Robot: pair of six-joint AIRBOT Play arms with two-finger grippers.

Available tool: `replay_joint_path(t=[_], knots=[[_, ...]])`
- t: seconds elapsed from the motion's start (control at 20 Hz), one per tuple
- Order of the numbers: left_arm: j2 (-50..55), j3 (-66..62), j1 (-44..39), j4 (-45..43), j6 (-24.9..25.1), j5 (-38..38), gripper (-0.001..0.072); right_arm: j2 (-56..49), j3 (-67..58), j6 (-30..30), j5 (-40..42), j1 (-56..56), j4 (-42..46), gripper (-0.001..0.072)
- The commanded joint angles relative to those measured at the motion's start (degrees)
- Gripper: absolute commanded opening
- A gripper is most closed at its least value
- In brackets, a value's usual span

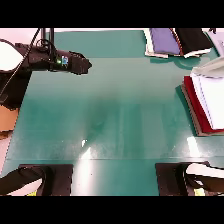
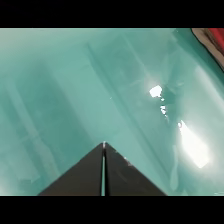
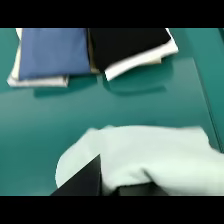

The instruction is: Fold the shirts.

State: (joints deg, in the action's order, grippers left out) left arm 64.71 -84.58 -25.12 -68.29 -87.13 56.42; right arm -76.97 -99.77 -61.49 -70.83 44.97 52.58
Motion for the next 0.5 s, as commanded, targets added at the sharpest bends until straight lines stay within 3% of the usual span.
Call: replay_joint_path(t=[0.0,0.3,0.35,0.45], knots=[[0.0,0.0,0.0,0.0,0.2,0.2,0.0027,7.5,11.3,1.5,-4.4,3.5,4.6,0.0017],[0.0,0.0,0.0,-0.1,1.0,0.2,0.0027,22.0,32.2,1.3,-6.5,8.6,14.2,0.0030],[0.0,0.0,0.0,-0.1,2.0,0.2,0.0027,23.9,34.7,1.1,-6.6,9.6,15.5,0.0089],[0.0,0.0,0.0,-0.2,2.2,0.2,0.0027,27.1,38.9,0.8,-6.3,12.0,19.1,0.0373]])
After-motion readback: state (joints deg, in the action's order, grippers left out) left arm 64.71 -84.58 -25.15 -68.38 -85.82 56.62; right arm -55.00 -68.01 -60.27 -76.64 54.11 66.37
